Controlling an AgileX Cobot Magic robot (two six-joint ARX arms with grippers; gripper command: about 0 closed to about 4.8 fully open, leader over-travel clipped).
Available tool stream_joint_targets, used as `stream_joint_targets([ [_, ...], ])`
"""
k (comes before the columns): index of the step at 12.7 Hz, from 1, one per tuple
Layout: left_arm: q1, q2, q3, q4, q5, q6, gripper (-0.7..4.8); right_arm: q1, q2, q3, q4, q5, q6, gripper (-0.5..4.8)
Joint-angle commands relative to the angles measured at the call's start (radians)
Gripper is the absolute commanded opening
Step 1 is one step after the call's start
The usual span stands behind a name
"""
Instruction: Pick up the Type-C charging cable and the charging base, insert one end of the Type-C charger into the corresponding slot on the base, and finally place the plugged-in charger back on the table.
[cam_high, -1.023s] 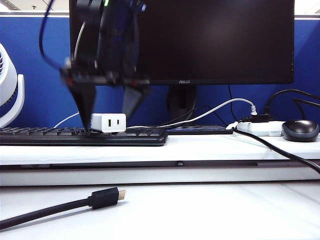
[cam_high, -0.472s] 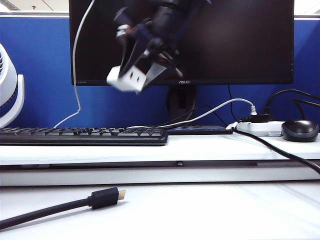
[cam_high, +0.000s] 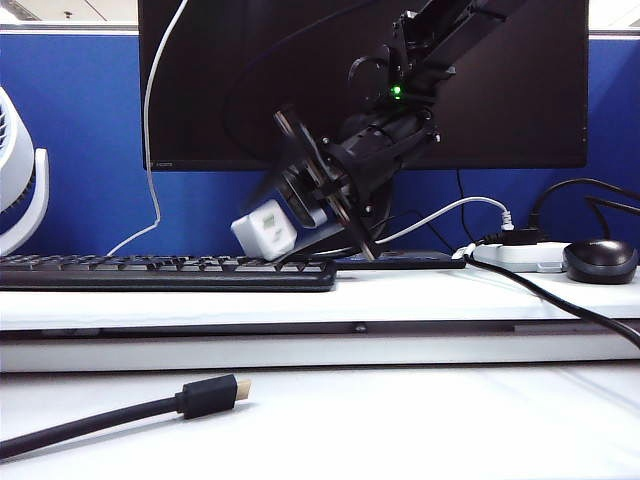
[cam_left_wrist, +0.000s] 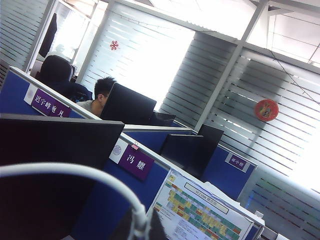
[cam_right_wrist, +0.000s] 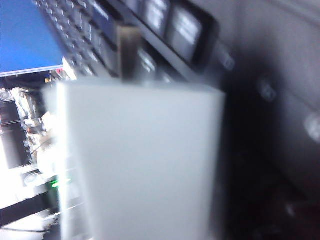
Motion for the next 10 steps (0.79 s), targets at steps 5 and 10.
stream_joint_targets([
  [5, 0.000, -0.005, 0.003, 0.010, 0.005, 0.008, -0.06, 0.003, -0.108, 0.058, 0.046, 0.314, 0.074, 4.79],
  [10, 0.000, -0.005, 0.003, 0.010, 0.006, 0.007, -0.06, 0.189, -0.105, 0.193, 0.080, 0.835, 0.177, 4.79],
])
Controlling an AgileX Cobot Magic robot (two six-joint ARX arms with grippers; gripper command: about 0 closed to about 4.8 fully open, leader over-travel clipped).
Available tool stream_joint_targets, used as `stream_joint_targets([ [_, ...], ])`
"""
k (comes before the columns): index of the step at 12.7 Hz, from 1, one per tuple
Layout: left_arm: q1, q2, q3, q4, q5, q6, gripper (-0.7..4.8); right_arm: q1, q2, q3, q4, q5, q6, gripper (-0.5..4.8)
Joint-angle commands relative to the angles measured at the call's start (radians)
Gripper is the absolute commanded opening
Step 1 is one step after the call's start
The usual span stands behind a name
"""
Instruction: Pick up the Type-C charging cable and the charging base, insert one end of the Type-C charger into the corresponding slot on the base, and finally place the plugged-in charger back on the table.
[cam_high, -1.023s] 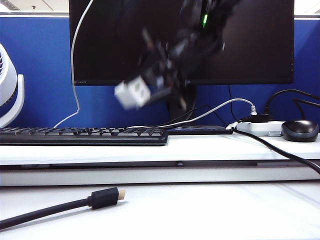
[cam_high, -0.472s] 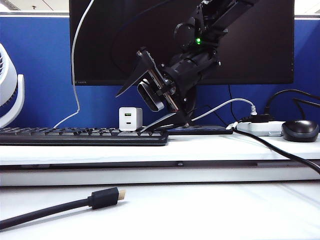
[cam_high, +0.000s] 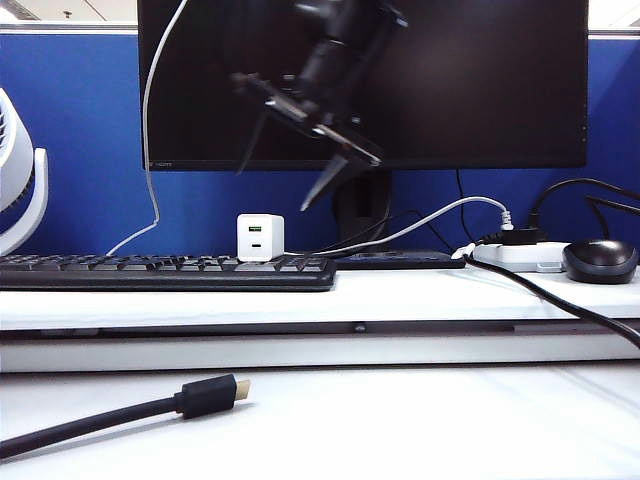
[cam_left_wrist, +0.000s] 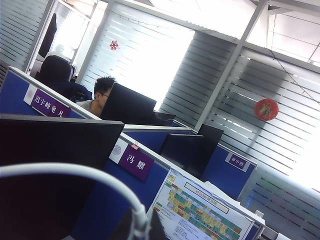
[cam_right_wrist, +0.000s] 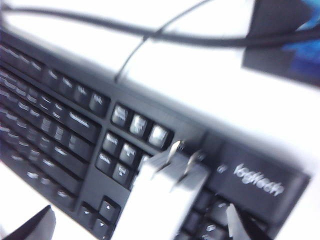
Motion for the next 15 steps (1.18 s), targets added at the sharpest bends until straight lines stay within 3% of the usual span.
stream_joint_targets([
  [1, 0.001, -0.006, 0.003, 0.010, 0.011, 0.003, -0.06, 0.064, 0.007, 0.004, 0.014, 0.148, 0.003, 4.79],
  [6, 0.000, -0.012, 0.003, 0.005, 0.032, -0.001, -0.06, 0.053, 0.034, 0.004, -0.031, 0.169, 0.104, 4.79],
  [11, 0.001, -0.014, 0.003, 0.000, 0.051, -0.023, -0.06, 0.070, 0.095, 0.004, -0.065, 0.163, 0.106, 4.79],
  [12, 0.001, -0.016, 0.003, -0.001, 0.051, -0.023, -0.06, 0.072, 0.096, 0.004, -0.069, 0.163, 0.105, 4.22],
  [13, 0.001, -0.016, 0.003, -0.002, 0.051, -0.023, -0.06, 0.075, 0.095, 0.004, -0.039, 0.053, 0.058, 3.36],
  [15, 0.001, -0.017, 0.003, -0.006, 0.055, -0.023, -0.06, 0.076, 0.094, 0.004, -0.010, -0.018, 0.048, 3.36],
])
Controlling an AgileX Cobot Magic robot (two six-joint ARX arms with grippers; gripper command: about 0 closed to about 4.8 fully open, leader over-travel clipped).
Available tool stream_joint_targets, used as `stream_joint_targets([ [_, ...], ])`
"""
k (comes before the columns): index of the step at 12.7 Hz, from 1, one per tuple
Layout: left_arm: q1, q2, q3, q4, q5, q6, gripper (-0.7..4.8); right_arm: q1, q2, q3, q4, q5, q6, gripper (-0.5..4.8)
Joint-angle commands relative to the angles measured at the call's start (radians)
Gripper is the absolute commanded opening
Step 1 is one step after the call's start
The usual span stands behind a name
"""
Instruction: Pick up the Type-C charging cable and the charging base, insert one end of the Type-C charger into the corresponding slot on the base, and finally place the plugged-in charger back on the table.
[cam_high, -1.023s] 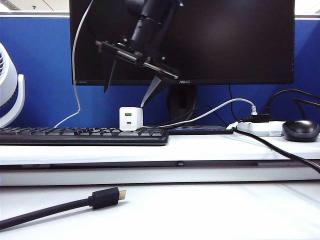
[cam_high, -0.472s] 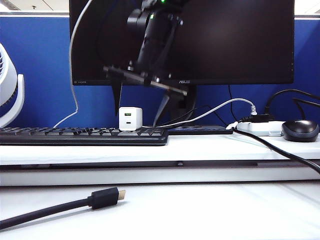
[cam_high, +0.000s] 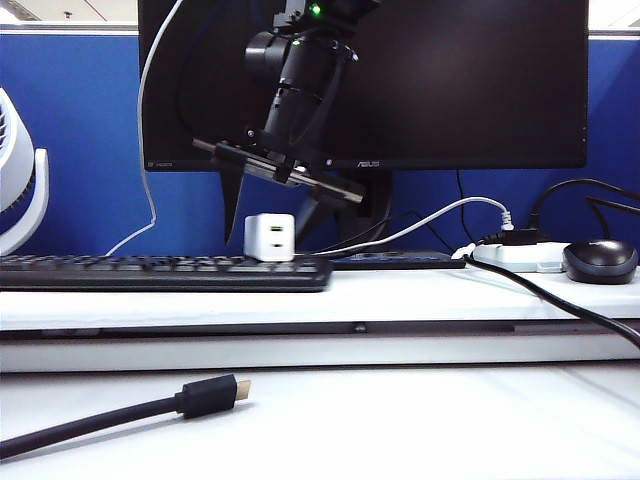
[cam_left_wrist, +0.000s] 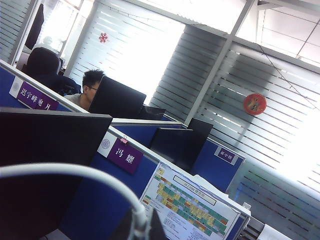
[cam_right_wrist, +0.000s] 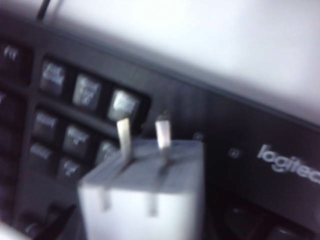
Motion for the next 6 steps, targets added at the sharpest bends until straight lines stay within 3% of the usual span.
stream_joint_targets([
  [1, 0.000, -0.006, 0.003, 0.006, 0.013, -0.003, -0.06, 0.007, -0.002, 0.004, 0.043, -0.077, -0.010, 3.35],
  [3, 0.000, -0.006, 0.003, 0.007, 0.013, -0.003, -0.06, 0.007, -0.002, 0.004, -0.006, -0.068, -0.006, -0.02],
  [6, 0.000, -0.006, 0.003, 0.006, 0.013, -0.003, -0.06, 0.007, -0.002, 0.004, -0.033, -0.080, -0.010, 0.03],
])
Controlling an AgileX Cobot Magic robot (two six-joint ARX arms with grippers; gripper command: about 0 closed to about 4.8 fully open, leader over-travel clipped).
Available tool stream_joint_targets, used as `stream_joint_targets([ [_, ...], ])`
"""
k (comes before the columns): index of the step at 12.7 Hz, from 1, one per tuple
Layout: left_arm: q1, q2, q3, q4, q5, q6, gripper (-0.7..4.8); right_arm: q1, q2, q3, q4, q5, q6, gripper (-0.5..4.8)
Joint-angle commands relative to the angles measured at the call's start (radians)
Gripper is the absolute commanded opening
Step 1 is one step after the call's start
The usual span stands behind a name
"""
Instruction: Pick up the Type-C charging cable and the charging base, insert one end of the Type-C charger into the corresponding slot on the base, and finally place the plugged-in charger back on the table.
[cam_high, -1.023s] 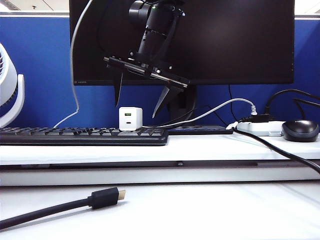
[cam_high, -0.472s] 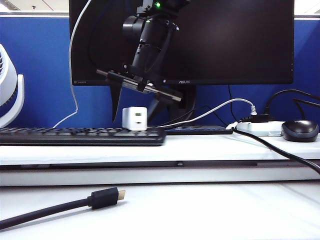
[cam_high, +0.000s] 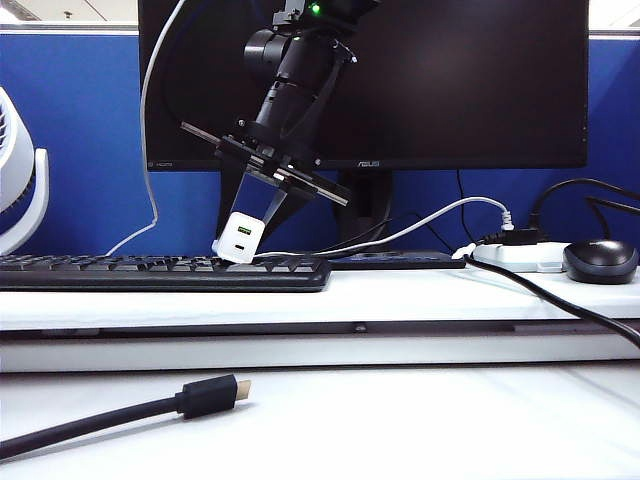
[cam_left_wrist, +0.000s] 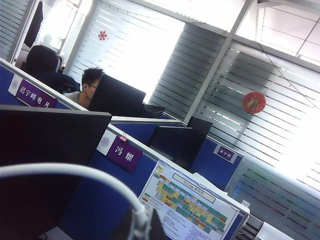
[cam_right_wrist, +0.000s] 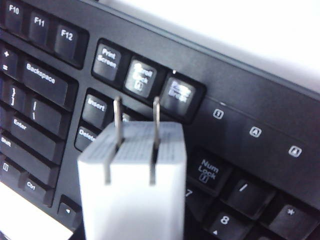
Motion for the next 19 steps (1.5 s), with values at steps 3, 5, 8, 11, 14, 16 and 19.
stream_joint_targets([
  [3, 0.000, -0.005, 0.003, 0.010, 0.007, -0.003, -0.06, 0.046, -0.003, 0.087, -0.023, 0.142, -0.003, 3.38],
  [5, 0.000, -0.009, 0.003, 0.009, 0.007, -0.003, -0.06, 0.061, -0.001, 0.109, -0.054, 0.236, -0.027, 3.37],
  [8, 0.000, -0.016, 0.003, 0.002, 0.008, -0.004, -0.06, 0.092, 0.015, 0.109, -0.035, 0.291, -0.082, 3.37],
  [11, 0.000, -0.017, 0.003, -0.002, 0.016, -0.006, -0.06, 0.091, 0.051, 0.109, -0.054, 0.291, -0.090, 3.37],
  [14, 0.000, -0.017, 0.003, -0.006, 0.022, -0.006, -0.06, 0.091, 0.070, 0.109, -0.056, 0.282, -0.092, 0.12],
  [16, 0.000, -0.017, 0.003, -0.019, 0.023, -0.005, -0.06, 0.085, 0.066, 0.118, -0.056, 0.184, -0.093, -0.01],
  [19, 0.000, -0.017, 0.003, -0.017, 0.023, 0.003, -0.06, -0.023, -0.010, 0.340, -0.153, -0.071, -0.091, -0.01],
])
